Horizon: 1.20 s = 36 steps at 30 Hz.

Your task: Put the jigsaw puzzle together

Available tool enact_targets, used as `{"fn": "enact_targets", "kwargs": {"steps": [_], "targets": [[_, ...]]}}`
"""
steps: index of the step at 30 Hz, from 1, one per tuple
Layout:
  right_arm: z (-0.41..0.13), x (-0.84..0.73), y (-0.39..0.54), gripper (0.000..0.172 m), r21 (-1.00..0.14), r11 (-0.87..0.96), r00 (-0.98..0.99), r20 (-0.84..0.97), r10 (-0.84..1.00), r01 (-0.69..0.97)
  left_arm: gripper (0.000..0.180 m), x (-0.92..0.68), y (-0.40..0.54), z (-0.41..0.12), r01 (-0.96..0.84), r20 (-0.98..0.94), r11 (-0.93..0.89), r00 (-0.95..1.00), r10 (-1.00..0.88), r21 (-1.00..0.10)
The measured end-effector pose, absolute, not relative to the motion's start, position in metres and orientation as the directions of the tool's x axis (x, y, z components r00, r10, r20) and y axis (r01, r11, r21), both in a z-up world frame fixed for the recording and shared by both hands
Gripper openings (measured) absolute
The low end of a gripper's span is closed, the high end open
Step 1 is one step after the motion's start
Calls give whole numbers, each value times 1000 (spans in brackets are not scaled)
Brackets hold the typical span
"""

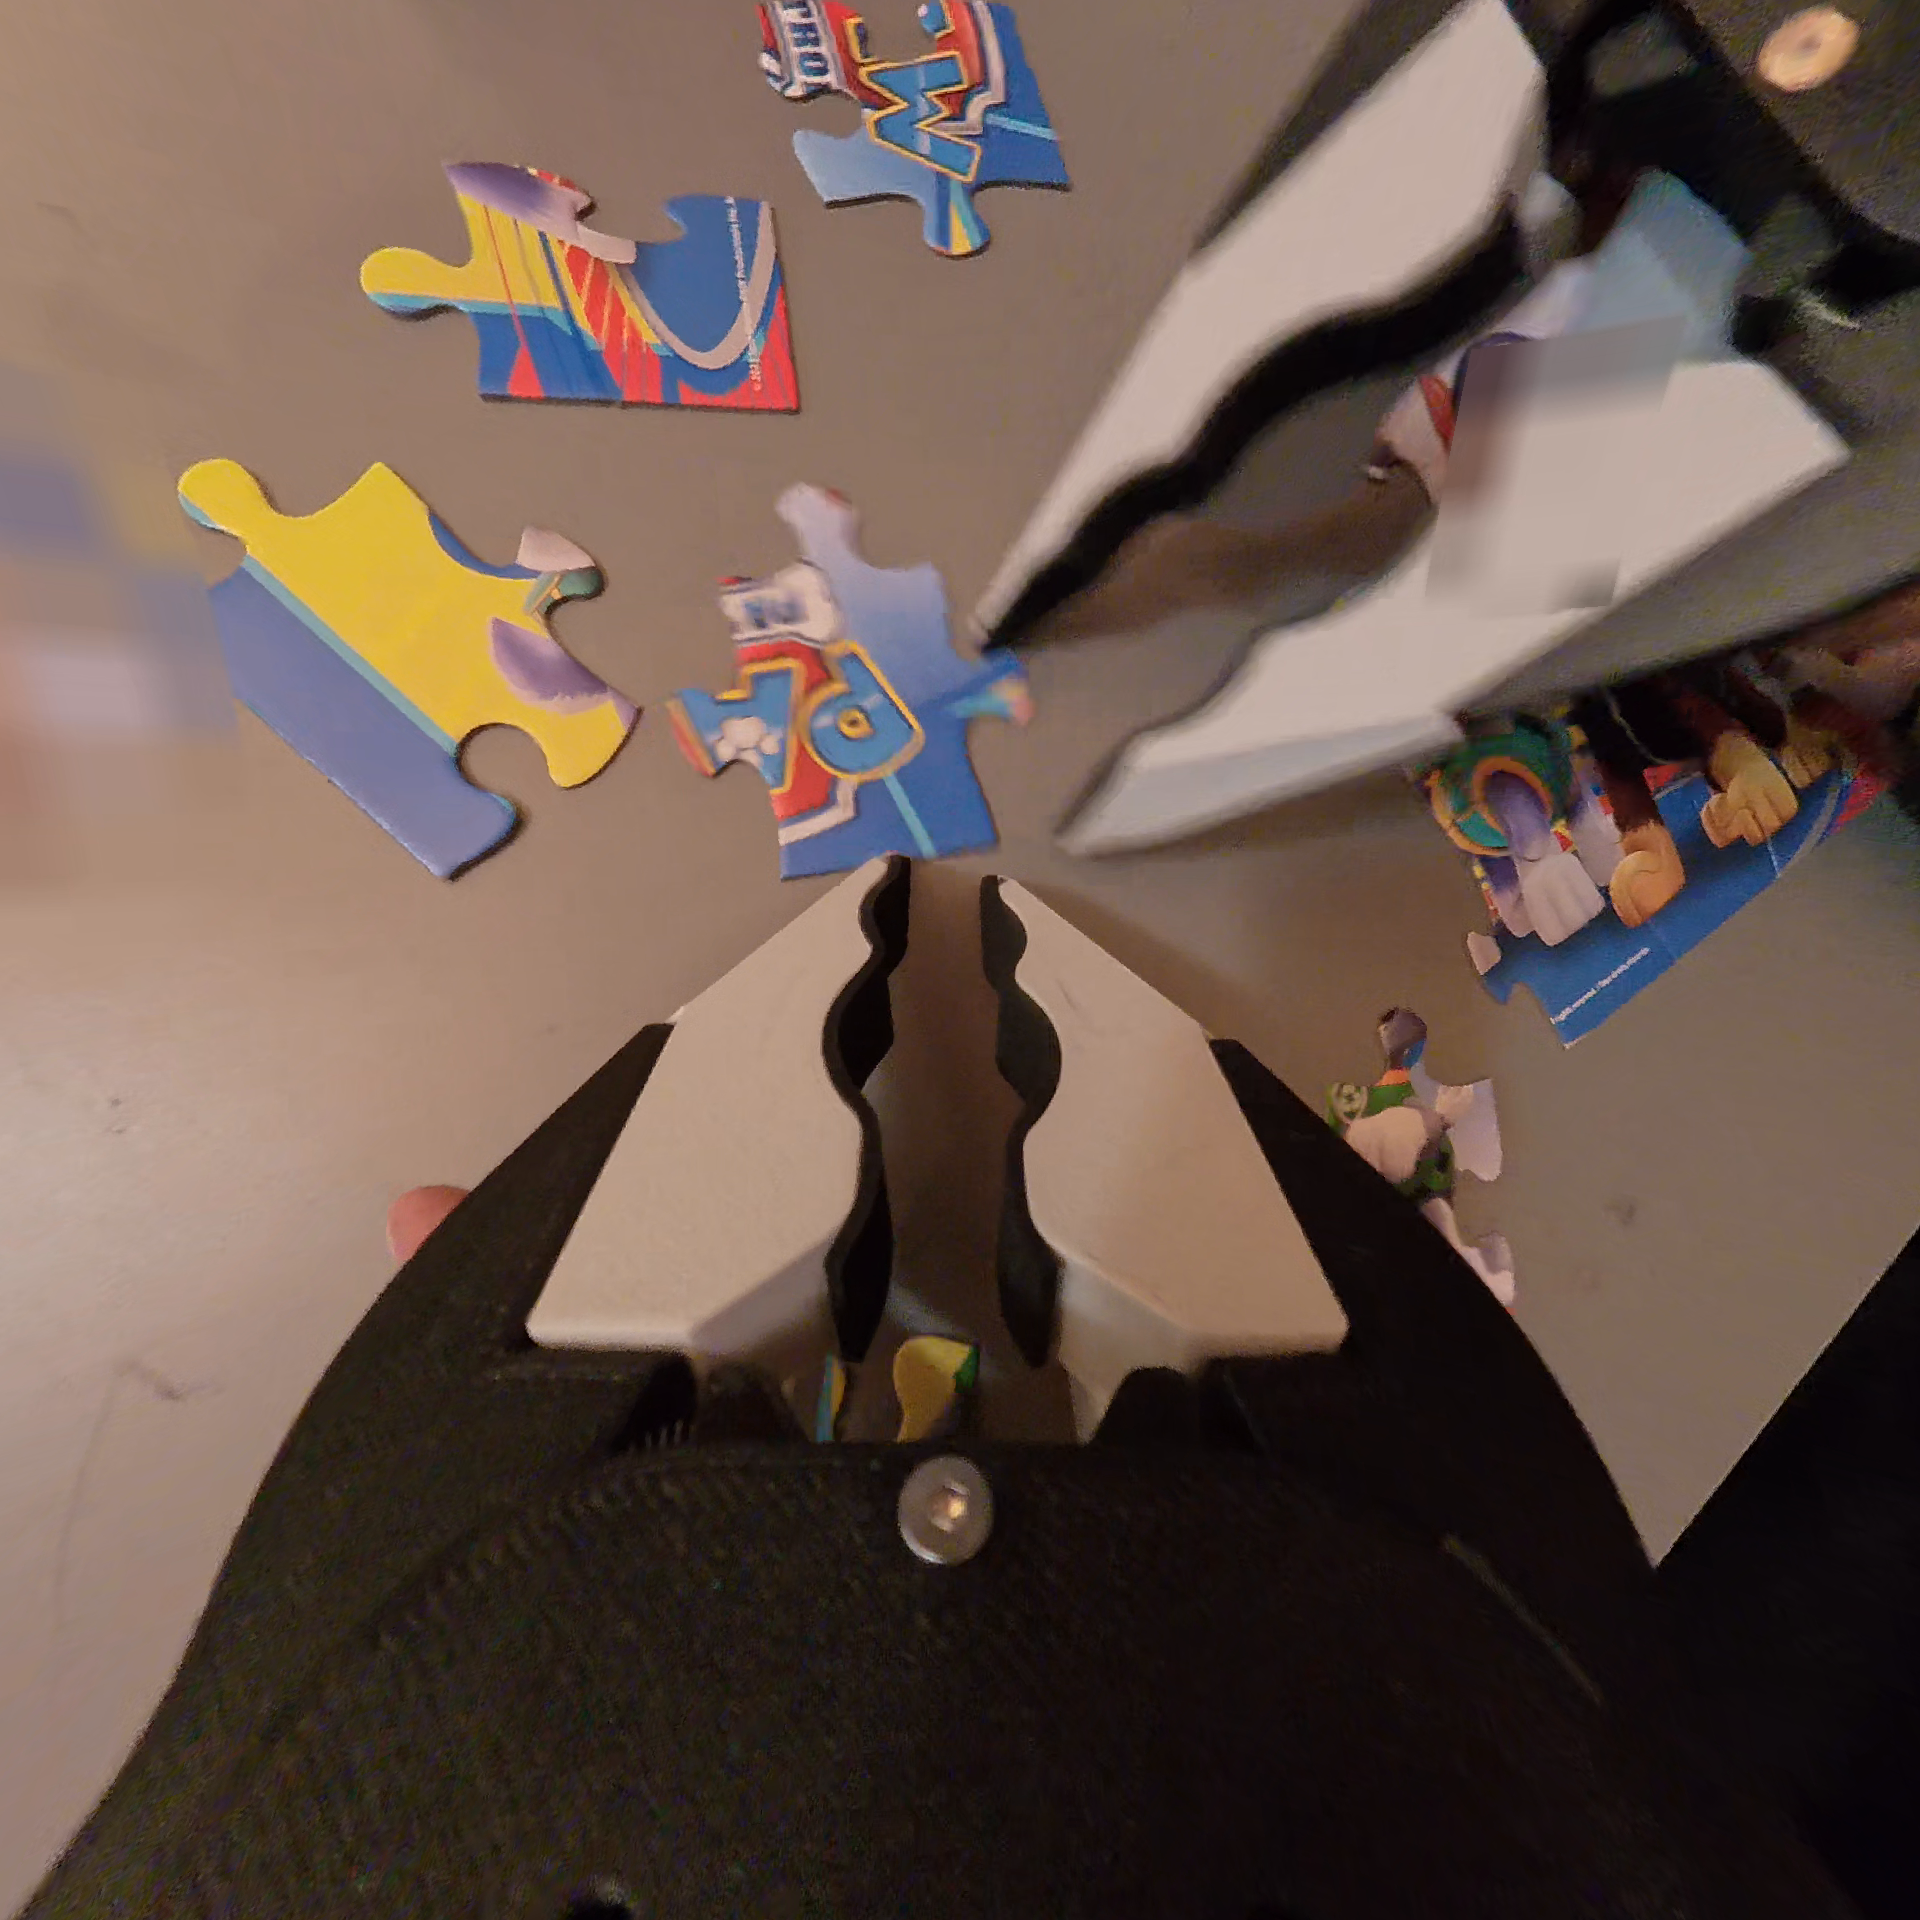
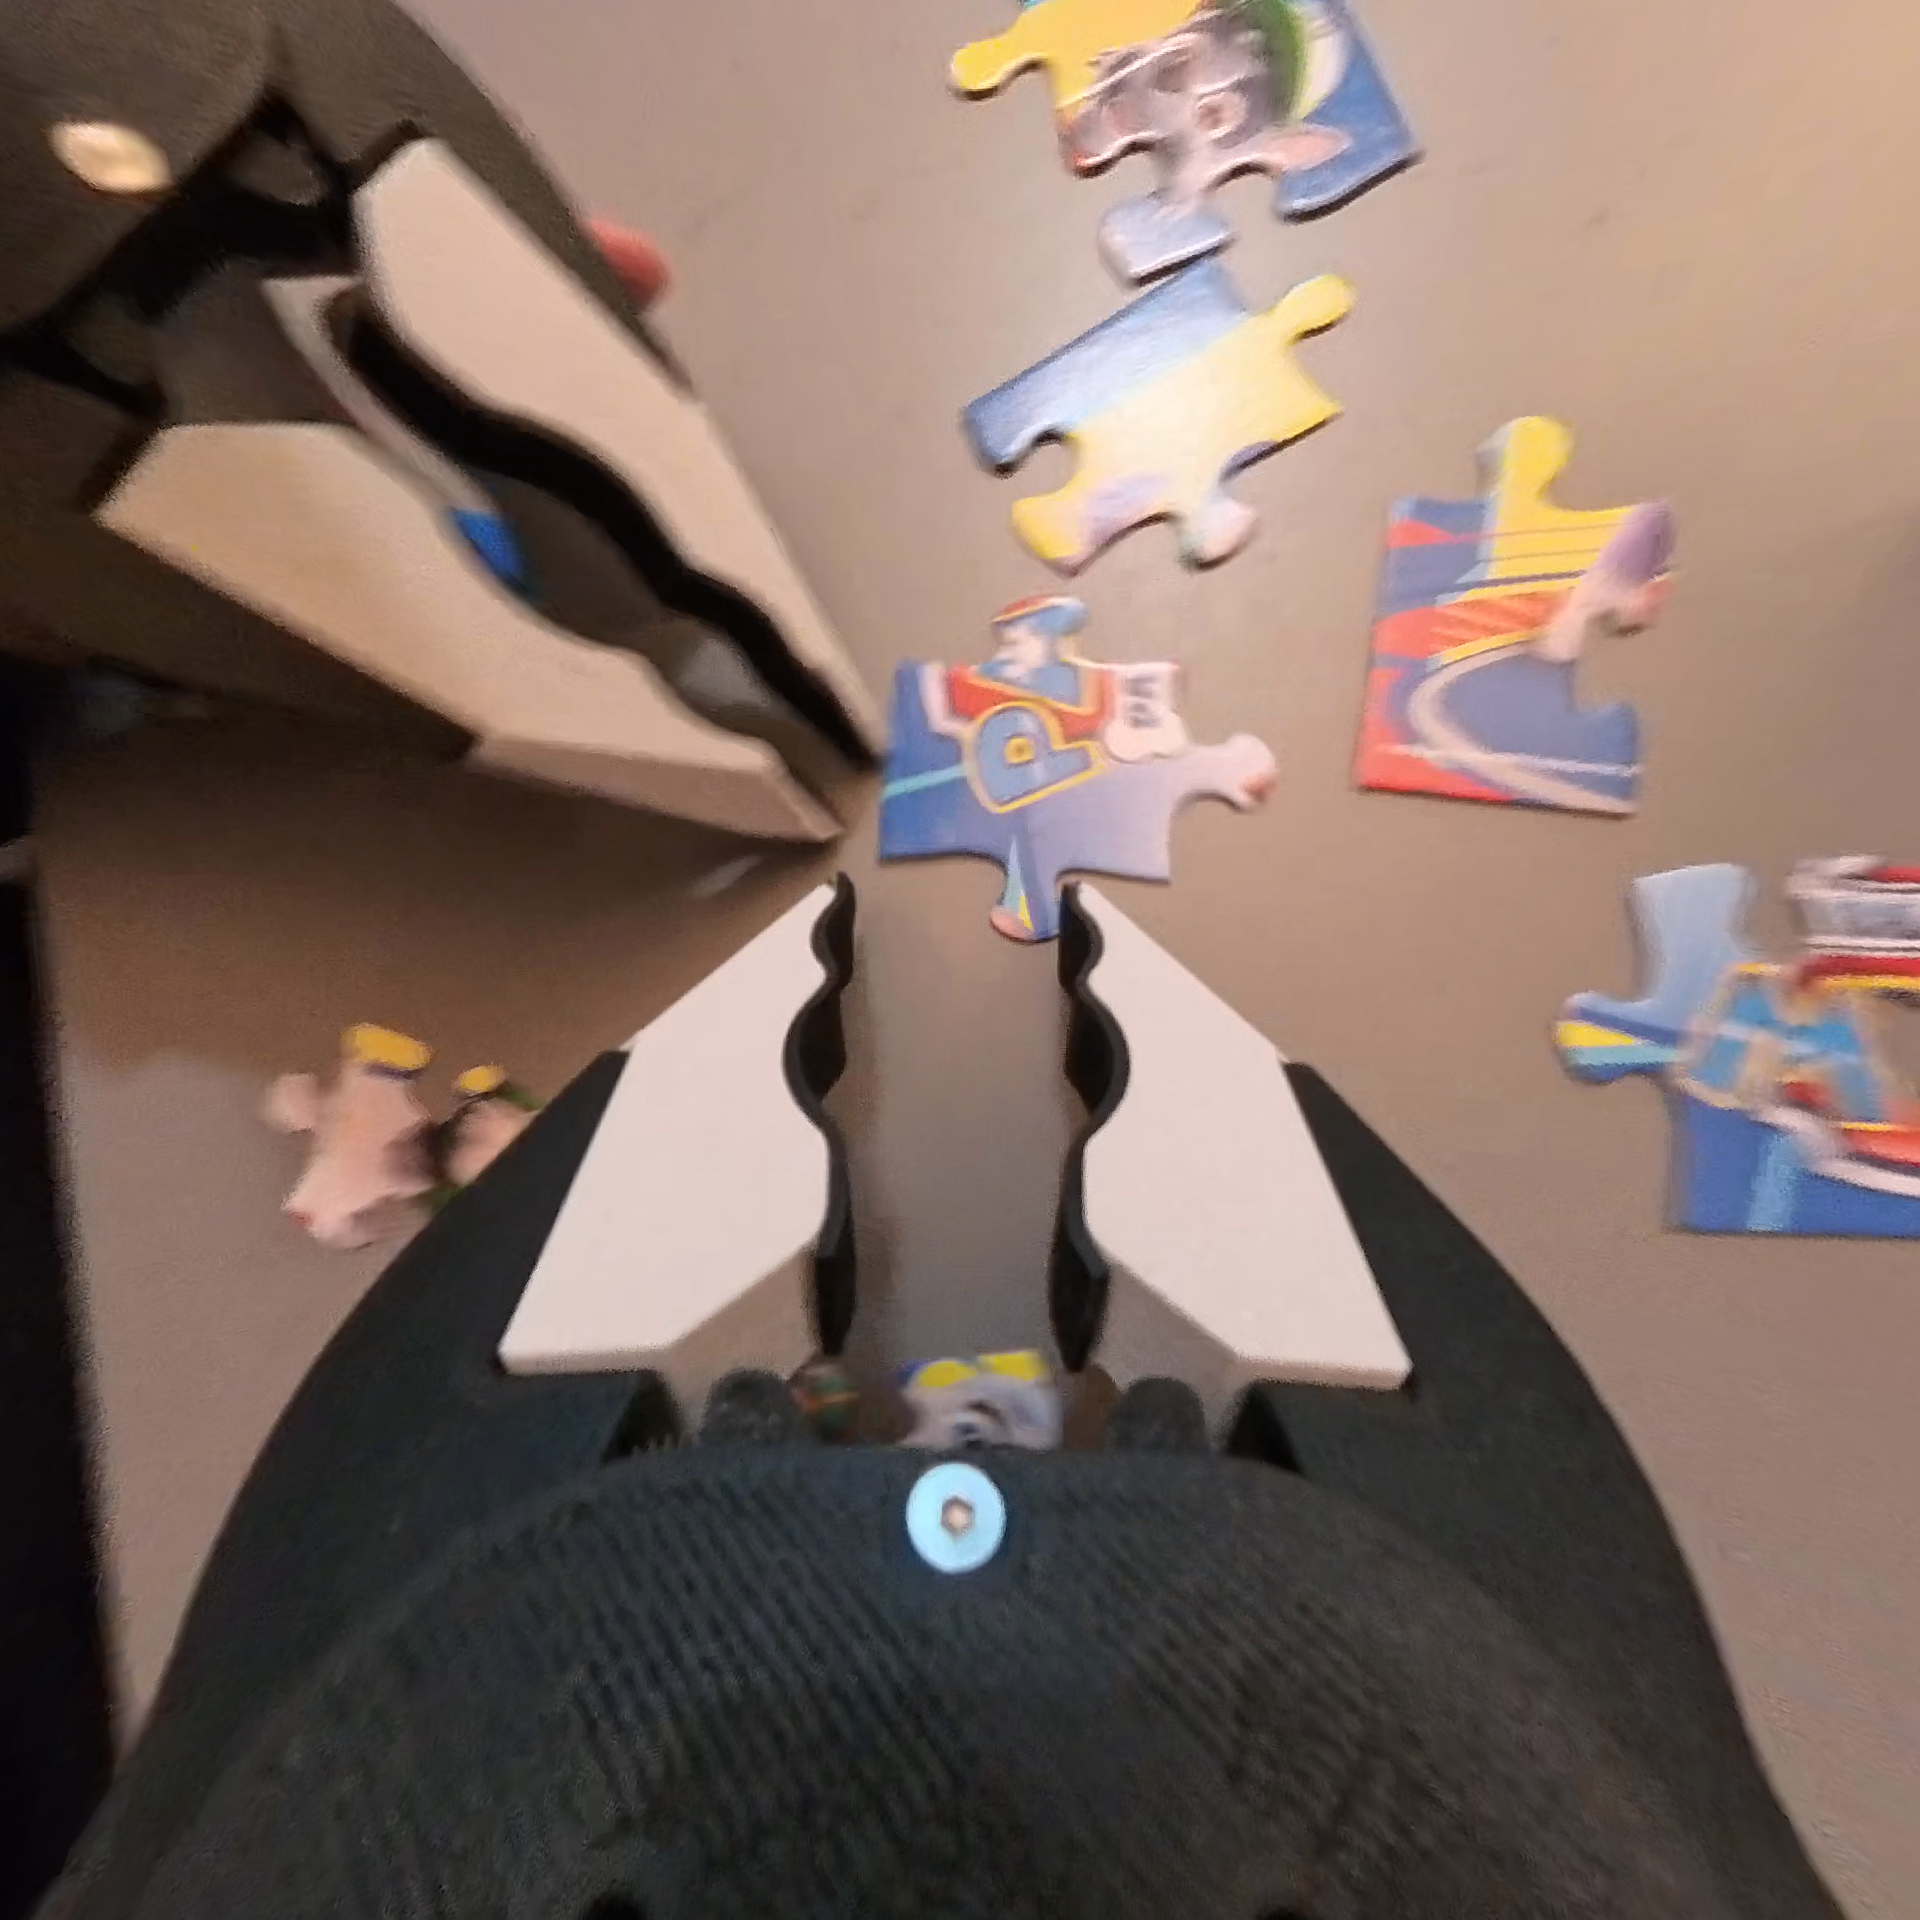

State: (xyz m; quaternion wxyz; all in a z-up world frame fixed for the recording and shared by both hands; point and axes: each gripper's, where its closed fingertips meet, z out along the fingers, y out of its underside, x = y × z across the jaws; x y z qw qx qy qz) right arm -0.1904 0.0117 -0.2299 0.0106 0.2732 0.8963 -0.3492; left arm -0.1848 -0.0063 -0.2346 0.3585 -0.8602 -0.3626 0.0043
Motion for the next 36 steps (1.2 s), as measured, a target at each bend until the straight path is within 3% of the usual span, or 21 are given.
{"fn": "enact_targets", "kwargs": {"steps": [4,10,13,15,18,21,22,25,27,30,34,36], "targets": [[-217,-139,-2,37,-614,601,-860,-381,341,511,13,-197,-27,-235,630,194,-473,703,684,-616],[-198,-225,69,27,-674,530,-756,-66,652,515,14,-196,-29,-232,632,207,-469,705,678,-617],[-208,-258,103,48,-638,463,-630,-44,776,616,21,-188,-19,-221,599,209,-482,739,641,-639],[-222,-278,118,82,-607,419,-536,-13,844,676,32,-182,-9,-215,577,218,-486,762,610,-656],[-239,-291,118,97,-572,428,-510,20,860,699,43,-178,-1,-212,554,196,-501,777,598,-665],[-238,-293,113,81,-582,433,-532,1,847,688,44,-174,1,-212,543,194,-510,788,585,-667],[-237,-290,112,66,-582,447,-551,-3,835,680,44,-173,2,-212,544,200,-508,789,581,-668],[-235,-267,100,45,-586,533,-678,-40,734,611,44,-172,0,-212,545,207,-507,790,577,-667],[-235,-245,99,47,-568,622,-769,-29,639,538,44,-172,-2,-212,545,210,-508,792,574,-667],[-233,-245,127,42,-517,664,-739,87,669,540,44,-172,-2,-213,546,214,-504,791,573,-669],[-211,-242,91,36,-676,529,-749,-51,661,513,44,-168,4,-215,536,214,-516,803,557,-668],[-213,-256,93,36,-685,518,-692,27,722,513,45,-166,6,-218,529,201,-536,810,551,-658]]}}
